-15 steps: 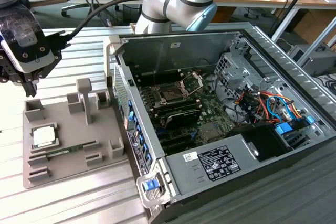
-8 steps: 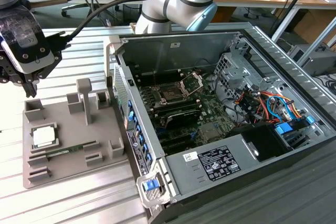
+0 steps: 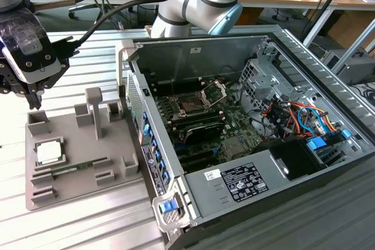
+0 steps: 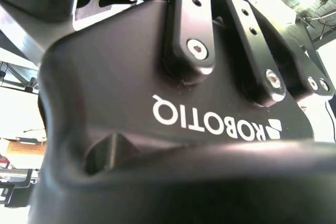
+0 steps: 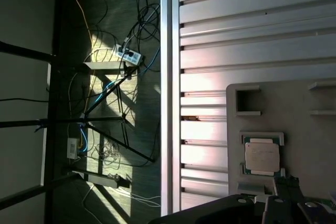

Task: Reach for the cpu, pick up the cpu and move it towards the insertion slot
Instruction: 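Reach for the cpu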

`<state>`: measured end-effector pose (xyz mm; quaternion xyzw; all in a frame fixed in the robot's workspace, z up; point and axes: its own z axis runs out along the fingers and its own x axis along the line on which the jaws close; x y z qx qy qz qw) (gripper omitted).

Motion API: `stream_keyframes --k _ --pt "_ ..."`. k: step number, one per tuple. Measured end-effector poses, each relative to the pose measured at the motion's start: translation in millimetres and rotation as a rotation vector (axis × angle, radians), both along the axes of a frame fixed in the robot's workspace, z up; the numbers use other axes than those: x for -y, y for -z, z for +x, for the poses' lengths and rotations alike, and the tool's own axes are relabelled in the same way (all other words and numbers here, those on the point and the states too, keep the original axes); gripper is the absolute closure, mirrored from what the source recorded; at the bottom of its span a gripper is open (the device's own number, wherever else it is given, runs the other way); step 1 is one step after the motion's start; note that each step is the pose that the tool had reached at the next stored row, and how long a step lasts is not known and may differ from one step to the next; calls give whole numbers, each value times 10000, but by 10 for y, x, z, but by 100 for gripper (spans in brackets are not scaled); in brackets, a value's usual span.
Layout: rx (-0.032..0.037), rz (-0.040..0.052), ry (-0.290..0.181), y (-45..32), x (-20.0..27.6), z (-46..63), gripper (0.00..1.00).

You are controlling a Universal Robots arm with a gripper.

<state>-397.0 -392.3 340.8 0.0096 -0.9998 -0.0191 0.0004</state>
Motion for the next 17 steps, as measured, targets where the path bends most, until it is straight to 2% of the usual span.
stream_keyframes --k 17 --pt "0 0 0 32 0 0 89"
